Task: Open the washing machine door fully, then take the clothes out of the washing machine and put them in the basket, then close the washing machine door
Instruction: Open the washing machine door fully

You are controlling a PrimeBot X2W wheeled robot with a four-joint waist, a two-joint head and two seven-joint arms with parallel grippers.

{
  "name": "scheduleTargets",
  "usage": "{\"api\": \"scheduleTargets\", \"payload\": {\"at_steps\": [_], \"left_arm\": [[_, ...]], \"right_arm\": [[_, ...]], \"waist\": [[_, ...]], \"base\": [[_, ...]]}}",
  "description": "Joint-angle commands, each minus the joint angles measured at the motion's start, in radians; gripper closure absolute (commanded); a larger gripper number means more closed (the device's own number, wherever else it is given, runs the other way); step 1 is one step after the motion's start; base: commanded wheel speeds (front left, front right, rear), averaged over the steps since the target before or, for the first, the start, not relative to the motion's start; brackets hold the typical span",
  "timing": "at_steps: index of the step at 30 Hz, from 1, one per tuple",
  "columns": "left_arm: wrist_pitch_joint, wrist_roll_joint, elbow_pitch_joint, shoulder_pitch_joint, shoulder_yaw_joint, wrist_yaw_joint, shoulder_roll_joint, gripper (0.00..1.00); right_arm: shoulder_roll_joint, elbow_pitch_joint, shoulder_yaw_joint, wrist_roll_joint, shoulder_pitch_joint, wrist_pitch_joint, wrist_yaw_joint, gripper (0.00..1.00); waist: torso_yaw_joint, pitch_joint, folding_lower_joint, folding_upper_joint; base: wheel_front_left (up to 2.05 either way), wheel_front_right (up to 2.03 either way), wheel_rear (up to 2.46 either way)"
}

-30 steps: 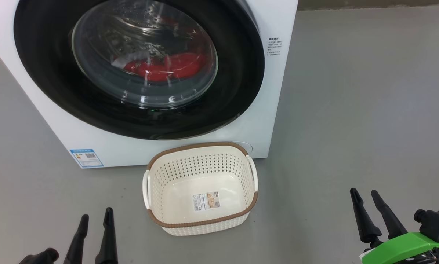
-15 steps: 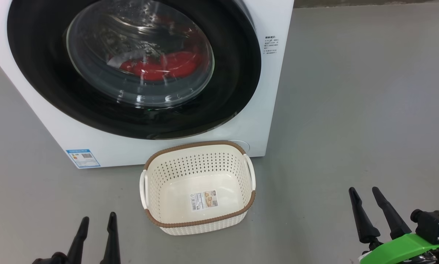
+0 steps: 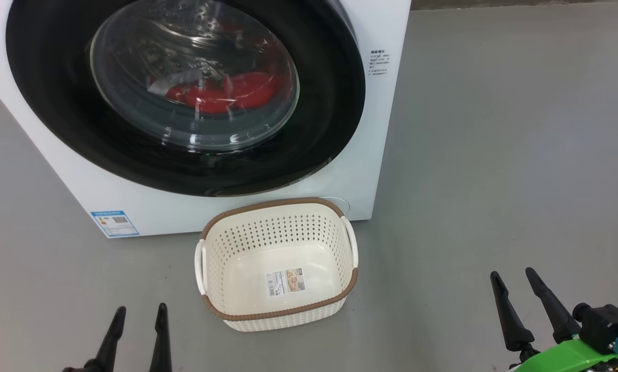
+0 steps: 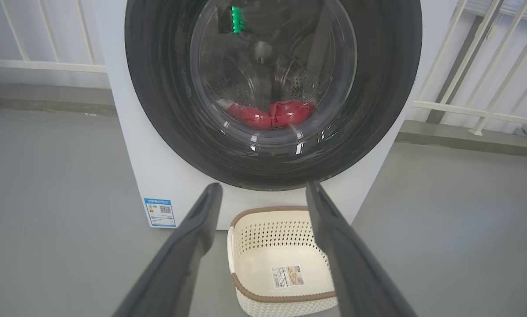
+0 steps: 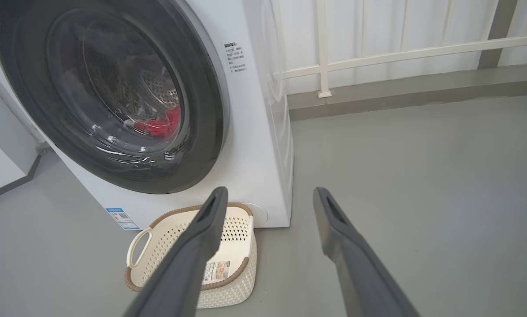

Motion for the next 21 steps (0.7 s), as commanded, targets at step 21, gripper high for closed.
{"api": "scheduleTargets", "payload": {"at_steps": [21], "left_arm": [[-0.021, 0.009, 0.018, -0.006, 0.039, -0.007, 0.014, 0.0]], "right_arm": [[-0.004, -0.022, -0.005, -0.053, 0.013, -0.023, 0.0, 0.0]], "waist": [[-0.005, 0.002, 0.0, 0.0]], "base": [[0.0, 0.0, 0.0]]}}
